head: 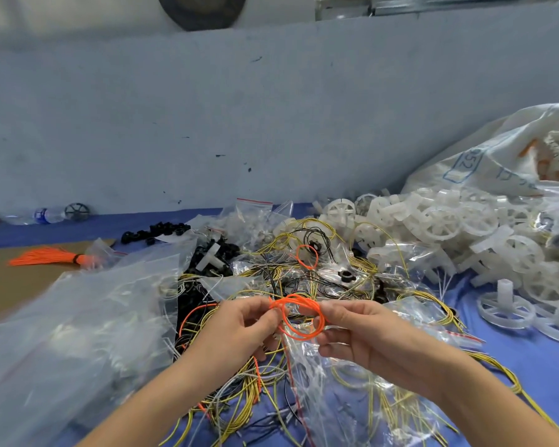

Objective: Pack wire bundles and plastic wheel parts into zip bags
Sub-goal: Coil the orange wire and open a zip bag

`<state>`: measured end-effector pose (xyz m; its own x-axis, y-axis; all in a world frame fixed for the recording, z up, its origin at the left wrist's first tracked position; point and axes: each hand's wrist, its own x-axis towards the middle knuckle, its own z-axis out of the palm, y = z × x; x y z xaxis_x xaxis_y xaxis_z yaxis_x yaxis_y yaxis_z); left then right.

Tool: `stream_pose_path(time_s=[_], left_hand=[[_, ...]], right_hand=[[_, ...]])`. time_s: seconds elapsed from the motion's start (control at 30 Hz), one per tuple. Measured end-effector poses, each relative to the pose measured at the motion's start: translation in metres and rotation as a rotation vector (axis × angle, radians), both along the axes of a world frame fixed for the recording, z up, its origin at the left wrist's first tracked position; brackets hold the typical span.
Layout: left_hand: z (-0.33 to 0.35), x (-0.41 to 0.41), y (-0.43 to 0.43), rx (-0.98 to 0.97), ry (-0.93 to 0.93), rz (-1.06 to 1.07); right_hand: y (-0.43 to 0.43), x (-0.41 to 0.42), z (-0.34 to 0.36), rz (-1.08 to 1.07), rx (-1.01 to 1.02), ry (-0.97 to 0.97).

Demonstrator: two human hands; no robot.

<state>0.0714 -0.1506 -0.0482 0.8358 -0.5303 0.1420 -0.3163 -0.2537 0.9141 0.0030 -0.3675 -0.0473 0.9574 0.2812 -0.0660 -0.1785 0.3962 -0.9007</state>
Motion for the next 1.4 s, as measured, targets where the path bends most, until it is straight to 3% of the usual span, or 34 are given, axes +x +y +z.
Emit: stream_pose_path(time_s=[0.37,0.7,1.1,1.3,1.4], left_hand=[[-0.005,-0.004,0.0,-0.001,0.021,-0.086],[-0.002,-0.011,-0.003,-0.095,-0.135,0.081],[0.002,-0.011,-0.007,-0.234,0.093,0.117],[0.002,-0.015,-0.011,-0.279,0.359,0.009],[0.008,-0.01,-0.004,-0.263,0.327,0.05]], right_hand=[[-0.004,-0.001,-0.002,-0.041,0.033,0.08],[-0.004,-0.001,-0.007,-0.102,-0.024,0.111],[-0.005,-0.009,-0.001,-0.254,-0.215,0.045],[-0.004,-0.011,0.0,-0.258,-0.31,0.031],[-0.003,-0.013,0.0,-0.369,-0.654,-0.074]])
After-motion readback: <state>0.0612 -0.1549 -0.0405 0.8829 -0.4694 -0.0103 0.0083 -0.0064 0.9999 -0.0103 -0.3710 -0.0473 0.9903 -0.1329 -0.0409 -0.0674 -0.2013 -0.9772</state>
